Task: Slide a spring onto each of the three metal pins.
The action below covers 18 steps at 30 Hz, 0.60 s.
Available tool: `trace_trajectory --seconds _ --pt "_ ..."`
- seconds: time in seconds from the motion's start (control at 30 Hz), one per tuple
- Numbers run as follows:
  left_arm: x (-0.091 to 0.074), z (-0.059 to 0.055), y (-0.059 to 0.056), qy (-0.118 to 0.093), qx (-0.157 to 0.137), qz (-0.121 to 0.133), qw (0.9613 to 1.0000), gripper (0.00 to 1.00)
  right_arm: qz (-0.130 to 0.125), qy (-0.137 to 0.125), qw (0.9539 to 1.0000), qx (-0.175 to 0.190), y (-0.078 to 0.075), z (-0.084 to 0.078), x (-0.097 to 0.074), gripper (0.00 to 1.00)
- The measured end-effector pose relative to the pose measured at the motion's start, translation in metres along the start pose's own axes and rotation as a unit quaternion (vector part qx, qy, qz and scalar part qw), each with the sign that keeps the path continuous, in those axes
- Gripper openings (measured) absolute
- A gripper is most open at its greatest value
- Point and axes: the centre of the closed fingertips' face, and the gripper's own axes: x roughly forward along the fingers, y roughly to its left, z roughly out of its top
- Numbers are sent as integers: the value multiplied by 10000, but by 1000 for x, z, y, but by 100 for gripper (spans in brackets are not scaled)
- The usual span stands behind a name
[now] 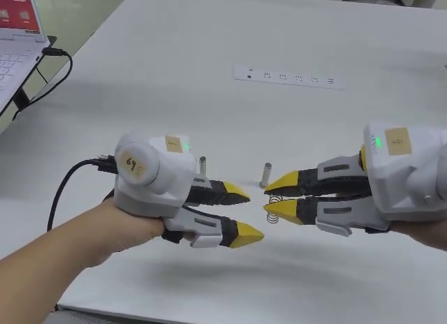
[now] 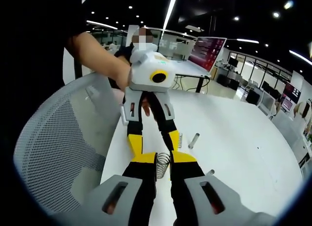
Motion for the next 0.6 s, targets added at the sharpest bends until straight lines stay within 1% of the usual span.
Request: trace_trajectory --seconds 0.1,0.37,0.5,0.6 --pt "-5 0 4 -27 -18 96 9999 35 -44 -9 10000 -10 -3 0 -1 7" --pt "-17 -6 17 0 -104 361 9993 43 -242 -17 9997 -18 -13 0 -4 7" --pt "-25 -8 22 -32 -165 495 9986 47 -298 -6 9996 13 -16 -3 -5 7" --pt "-32 -11 27 -48 -188 577 9981 50 -323 9 9995 9 -17 -4 -5 7"
